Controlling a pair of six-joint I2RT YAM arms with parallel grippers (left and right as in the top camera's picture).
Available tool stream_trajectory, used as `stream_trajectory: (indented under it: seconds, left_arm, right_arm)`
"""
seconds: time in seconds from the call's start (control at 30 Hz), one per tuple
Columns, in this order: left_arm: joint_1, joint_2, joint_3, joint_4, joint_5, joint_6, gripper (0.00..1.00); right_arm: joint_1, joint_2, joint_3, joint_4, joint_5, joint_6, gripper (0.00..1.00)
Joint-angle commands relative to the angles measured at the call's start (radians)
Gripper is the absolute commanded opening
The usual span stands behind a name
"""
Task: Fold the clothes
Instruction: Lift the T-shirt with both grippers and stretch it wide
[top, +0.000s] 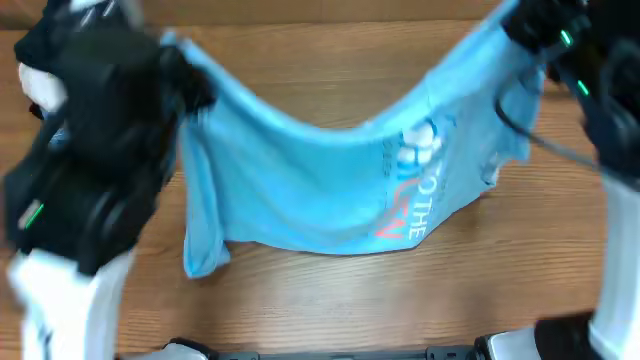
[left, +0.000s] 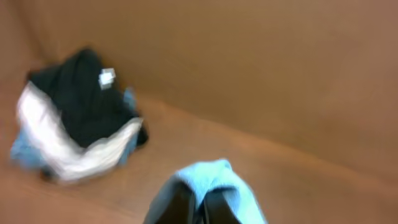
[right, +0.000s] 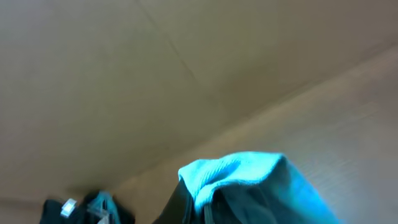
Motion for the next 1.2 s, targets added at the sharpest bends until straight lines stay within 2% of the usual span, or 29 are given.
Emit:
stream_trajectory:
  seconds: [0.0, 0.1, 0.2, 0.3, 0.4, 0.5, 0.6, 0.67, 0.83, 0.97, 1.0, 1.07, 1.13, 1.17]
  left_arm:
    - [0.077, 0.196, 0.006, 0.222, -0.051, 0.138, 0.04]
    - [0.138, 0.294, 0.038, 0.386, -0.028, 0.253, 0.07]
    - [0.18, 0.294, 0.162, 0.432, -0.031, 0.302, 0.08]
    - [0.188, 0.276, 0.303, 0.33, -0.027, 0.308, 0.06]
    - [0.187, 0.268, 0.33, 0.124, -0.027, 0.301, 0.11]
    - [0.188, 0.305, 0.303, -0.131, -0.005, 0.138, 0.11]
    - [0.188, 0.378, 0.243, -0.299, 0.135, 0.049, 0.1]
    - [0.186, 0.433, 0.236, -0.381, 0.206, 0.029, 0.04]
    - [0.185, 0.477, 0.237, -0.448, 0.28, 0.031, 0.05]
    - [0.171, 0.489, 0.23, -0.495, 0.4, 0.095, 0.19]
    - [0.162, 0.494, 0.217, -0.496, 0.404, 0.094, 0.29]
    - [0.136, 0.508, 0.164, -0.494, 0.403, 0.093, 0.63]
    - [0.12, 0.524, 0.061, -0.459, 0.403, 0.067, 0.75]
    - [0.119, 0.532, -0.003, -0.415, 0.403, 0.024, 0.76]
  right_arm:
    - [-0.005, 0.115, 0.01, 0.144, -0.013, -0.069, 0.04]
    - [-0.048, 0.161, 0.01, 0.283, -0.09, -0.101, 0.08]
    - [-0.158, 0.15, 0.069, 0.307, -0.217, -0.1, 0.12]
    - [-0.28, 0.15, 0.123, 0.261, -0.377, -0.1, 0.08]
    - [-0.34, 0.154, 0.117, 0.13, -0.407, -0.132, 0.07]
    - [-0.333, 0.169, 0.087, -0.022, -0.408, -0.157, 0.07]
    - [-0.322, 0.18, 0.018, -0.173, -0.409, -0.159, 0.06]
    - [-0.322, 0.18, -0.023, -0.242, -0.408, -0.159, 0.04]
    - [-0.321, 0.18, -0.03, -0.278, -0.408, -0.16, 0.04]
    - [-0.322, 0.18, -0.031, -0.288, -0.407, -0.16, 0.05]
    - [-0.322, 0.18, -0.031, -0.288, -0.407, -0.16, 0.05]
    - [-0.322, 0.18, -0.031, -0.291, -0.407, -0.16, 0.05]
    - [-0.322, 0.18, -0.031, -0.294, -0.407, -0.161, 0.05]
    - [-0.322, 0.18, -0.031, -0.294, -0.407, -0.161, 0.05]
